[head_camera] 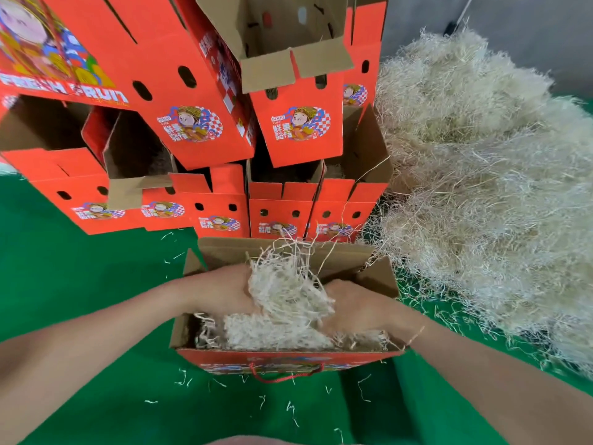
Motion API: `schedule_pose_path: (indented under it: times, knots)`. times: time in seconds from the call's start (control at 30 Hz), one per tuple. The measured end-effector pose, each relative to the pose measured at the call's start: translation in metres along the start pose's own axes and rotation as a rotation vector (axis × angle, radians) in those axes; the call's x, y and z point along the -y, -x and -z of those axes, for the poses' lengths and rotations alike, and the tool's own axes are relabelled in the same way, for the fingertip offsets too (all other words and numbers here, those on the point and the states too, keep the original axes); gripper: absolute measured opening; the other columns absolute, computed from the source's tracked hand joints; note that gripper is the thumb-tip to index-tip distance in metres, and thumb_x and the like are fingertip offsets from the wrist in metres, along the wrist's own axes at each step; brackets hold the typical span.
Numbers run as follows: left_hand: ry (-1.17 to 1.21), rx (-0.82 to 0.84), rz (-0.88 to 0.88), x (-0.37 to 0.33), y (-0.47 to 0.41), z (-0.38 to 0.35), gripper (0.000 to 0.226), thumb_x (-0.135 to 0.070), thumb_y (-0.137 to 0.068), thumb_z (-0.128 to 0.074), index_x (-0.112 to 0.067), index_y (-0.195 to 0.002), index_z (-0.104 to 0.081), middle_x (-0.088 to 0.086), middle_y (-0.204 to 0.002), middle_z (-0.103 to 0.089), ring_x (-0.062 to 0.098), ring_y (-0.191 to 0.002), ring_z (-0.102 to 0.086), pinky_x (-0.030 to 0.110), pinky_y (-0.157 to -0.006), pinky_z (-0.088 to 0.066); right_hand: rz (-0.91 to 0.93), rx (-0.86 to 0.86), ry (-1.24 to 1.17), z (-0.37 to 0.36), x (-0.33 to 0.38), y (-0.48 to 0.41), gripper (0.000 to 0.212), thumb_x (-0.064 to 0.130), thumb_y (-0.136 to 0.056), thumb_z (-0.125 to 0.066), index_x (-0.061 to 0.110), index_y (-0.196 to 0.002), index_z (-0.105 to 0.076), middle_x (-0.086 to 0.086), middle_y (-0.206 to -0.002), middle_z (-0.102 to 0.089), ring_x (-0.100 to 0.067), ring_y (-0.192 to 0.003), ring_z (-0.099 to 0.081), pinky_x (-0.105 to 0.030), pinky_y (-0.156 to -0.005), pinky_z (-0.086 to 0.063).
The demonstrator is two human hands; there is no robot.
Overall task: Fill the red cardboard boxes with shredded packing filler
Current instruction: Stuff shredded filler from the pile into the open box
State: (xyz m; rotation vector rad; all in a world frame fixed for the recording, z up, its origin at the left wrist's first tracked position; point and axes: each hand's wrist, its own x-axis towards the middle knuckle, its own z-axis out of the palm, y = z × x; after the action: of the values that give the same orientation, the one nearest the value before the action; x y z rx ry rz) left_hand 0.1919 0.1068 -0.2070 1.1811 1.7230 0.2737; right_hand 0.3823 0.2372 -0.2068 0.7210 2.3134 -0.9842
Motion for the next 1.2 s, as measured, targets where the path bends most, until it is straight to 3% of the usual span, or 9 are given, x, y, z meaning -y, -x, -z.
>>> schedule_pose_path:
  times: [0.17, 0.3, 0.47, 0.7, 0.77, 0.87, 0.97, 1.07, 1.2]
  knots:
    - [-0.16, -0.06, 0.194, 0.003, 0.001, 0.006, 0.028, -0.02, -0.086, -0.057, -0.014, -0.064, -0.041, 0.002, -0.056, -0.037, 0.017, -0.05, -0.034, 0.022, -0.045, -0.026, -0.155, -0.01, -0.003, 0.013, -0.02, 0.005, 0.068, 0.025, -0.084, -0.059, 0.008, -0.142, -0.027, -0.006, -0.131, -0.047, -0.009, -0.088, -0.055, -0.02, -0.078, -0.046]
    - [0.421, 0.035, 0.165, -0.009, 0.007, 0.016, 0.017, -0.022, -0.073, -0.072, -0.014, -0.084, -0.062, -0.003, -0.087, -0.062, 0.011, -0.083, -0.056, 0.02, -0.082, -0.044, -0.161, 0.02, -0.419, 0.026, -0.021, 0.005, 0.078, 0.017, -0.079, -0.068, 0.007, -0.143, -0.023, -0.004, -0.137, -0.041, -0.017, -0.122, -0.042, -0.027, -0.099, -0.034]
    - [1.047, 0.181, 0.105, -0.003, 0.015, 0.024, 0.023, 0.008, -0.045, -0.065, -0.002, -0.061, -0.051, 0.009, -0.051, -0.052, 0.016, -0.043, -0.052, 0.015, -0.047, -0.044, -0.223, 0.043, -0.767, 0.024, -0.027, 0.001, 0.107, 0.019, -0.074, -0.073, 0.011, -0.147, 0.005, -0.011, -0.154, -0.013, -0.026, -0.142, -0.009, -0.045, -0.113, -0.007]
    - [0.433, -0.106, 0.162, -0.005, -0.019, -0.018, 0.04, -0.002, -0.08, -0.061, 0.0, -0.119, -0.049, 0.017, -0.12, -0.057, 0.028, -0.111, -0.054, 0.035, -0.1, -0.04, -0.098, 0.156, -0.634, -0.004, 0.009, -0.02, 0.09, 0.042, -0.061, -0.078, 0.022, -0.138, -0.038, -0.001, -0.139, -0.047, -0.022, -0.128, -0.043, -0.043, -0.108, -0.032]
    - [0.38, -0.111, 0.208, -0.007, -0.021, -0.013, 0.057, -0.011, -0.077, -0.071, -0.004, -0.127, -0.046, 0.017, -0.124, -0.055, 0.027, -0.113, -0.054, 0.039, -0.103, -0.04, -0.091, 0.043, -0.501, -0.005, 0.006, -0.024, 0.05, 0.023, -0.08, -0.065, 0.011, -0.127, -0.051, -0.012, -0.123, -0.059, -0.025, -0.1, -0.062, -0.034, -0.079, -0.055]
    - [0.388, -0.159, 0.295, 0.003, -0.009, 0.012, 0.094, -0.027, -0.071, -0.081, -0.007, -0.144, -0.025, 0.01, -0.144, -0.037, 0.021, -0.126, -0.039, 0.032, -0.105, -0.029, -0.293, -0.064, -0.383, 0.017, -0.016, -0.008, 0.041, 0.021, -0.087, -0.059, -0.002, -0.117, -0.045, -0.009, -0.077, -0.053, -0.007, -0.056, -0.045, -0.017, -0.046, -0.037]
    - [0.546, -0.021, 0.314, 0.002, 0.0, 0.021, 0.063, -0.019, -0.075, -0.075, -0.007, -0.129, -0.046, 0.005, -0.132, -0.047, 0.014, -0.12, -0.047, 0.027, -0.098, -0.038, -0.333, -0.078, -0.402, 0.024, -0.023, -0.001, 0.037, 0.027, -0.085, -0.063, 0.006, -0.11, -0.045, 0.001, -0.075, -0.043, -0.007, -0.063, -0.043, -0.03, -0.065, -0.052]
    - [0.79, 0.082, 0.134, -0.021, -0.006, 0.013, 0.021, 0.001, -0.064, -0.063, -0.016, -0.052, -0.06, -0.003, -0.064, -0.059, 0.007, -0.055, -0.056, 0.016, -0.054, -0.047, -0.267, 0.048, -0.562, 0.021, -0.006, -0.004, 0.087, 0.041, -0.073, -0.073, -0.001, -0.133, -0.026, 0.001, -0.125, -0.046, -0.024, -0.113, -0.05, -0.045, -0.104, -0.032]
    - [0.11, 0.185, 0.176, -0.01, -0.014, -0.004, 0.01, -0.011, -0.074, -0.055, -0.005, -0.082, -0.055, 0.001, -0.086, -0.055, 0.017, -0.079, -0.053, 0.033, -0.079, -0.047, -0.235, 0.107, -0.255, 0.01, -0.002, -0.017, 0.062, 0.032, -0.088, -0.057, 0.002, -0.138, -0.035, -0.013, -0.136, -0.047, -0.023, -0.117, -0.052, -0.02, -0.079, -0.046]
